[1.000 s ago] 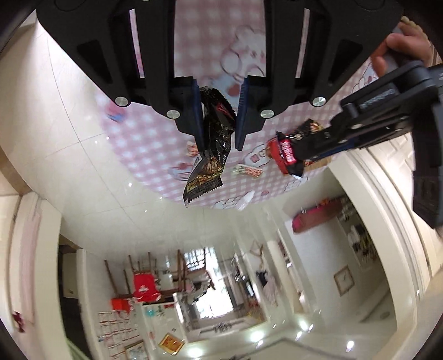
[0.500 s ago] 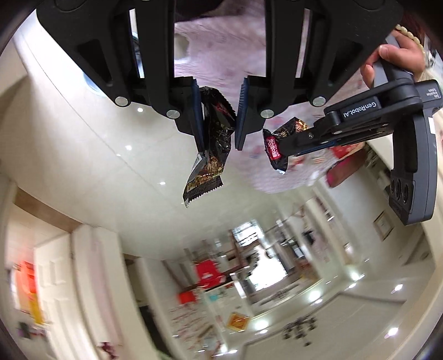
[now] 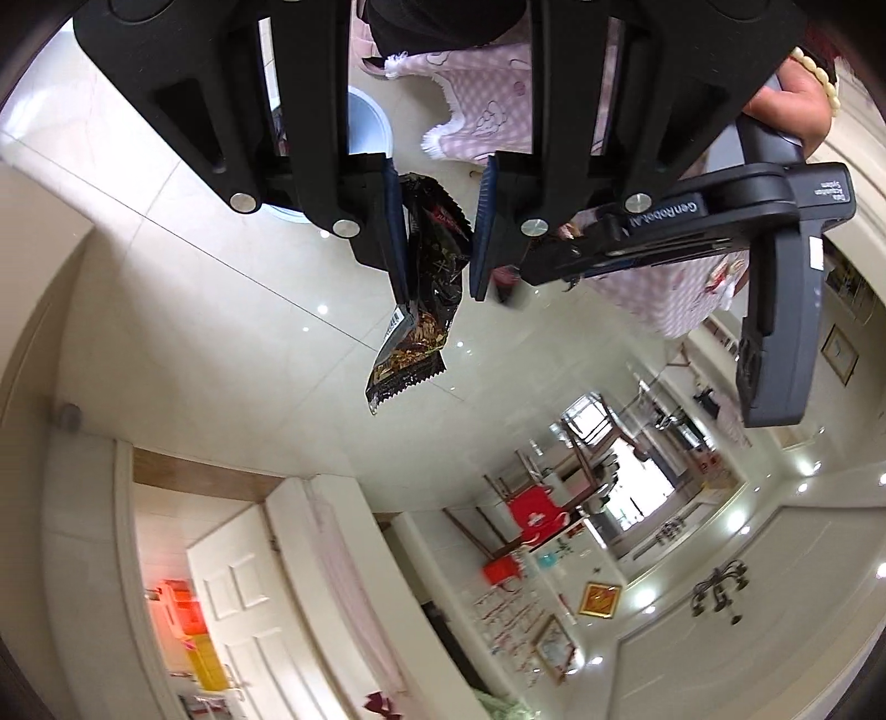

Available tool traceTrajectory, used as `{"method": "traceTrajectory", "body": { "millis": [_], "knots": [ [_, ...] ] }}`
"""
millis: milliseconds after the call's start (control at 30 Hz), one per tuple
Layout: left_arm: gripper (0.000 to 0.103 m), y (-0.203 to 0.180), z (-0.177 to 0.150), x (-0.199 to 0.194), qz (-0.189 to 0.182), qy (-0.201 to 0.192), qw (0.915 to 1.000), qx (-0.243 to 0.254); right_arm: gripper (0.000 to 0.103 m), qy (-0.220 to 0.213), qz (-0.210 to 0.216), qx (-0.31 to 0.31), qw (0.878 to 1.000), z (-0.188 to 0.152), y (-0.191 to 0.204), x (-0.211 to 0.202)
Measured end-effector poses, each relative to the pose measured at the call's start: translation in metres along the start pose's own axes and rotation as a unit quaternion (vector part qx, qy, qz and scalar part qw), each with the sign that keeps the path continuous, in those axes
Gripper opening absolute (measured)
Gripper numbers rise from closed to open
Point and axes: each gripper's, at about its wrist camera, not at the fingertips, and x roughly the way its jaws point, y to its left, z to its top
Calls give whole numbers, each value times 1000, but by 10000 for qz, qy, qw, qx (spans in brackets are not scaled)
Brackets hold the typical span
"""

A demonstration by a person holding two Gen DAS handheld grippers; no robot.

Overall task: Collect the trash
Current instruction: 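Carry both wrappers over the blue bucket and open both tools to drop them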

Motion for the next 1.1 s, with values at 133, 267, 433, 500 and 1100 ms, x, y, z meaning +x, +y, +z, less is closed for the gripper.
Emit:
{"method": "traceTrajectory", "body": {
  "millis": [133,267,433,500,1100],
  "knots": [
    [67,-2,-2,7,348,6,9994,-35,22,72,4,98,9999,-7,-12,-1],
    [68,4,-1,7,517,56,9986,-65,22,212,93,100,9997,-6,-11,12],
    [70,14,-6,0,630,59,9979,-134,22,362,184,44,9992,-11,0,25],
    [71,17,-5,-3,645,45,9978,-165,22,399,212,18,9990,-11,2,28],
    [75,32,-3,-37,919,-424,9946,-250,61,174,97,147,9997,-5,7,49]
  ]
}}
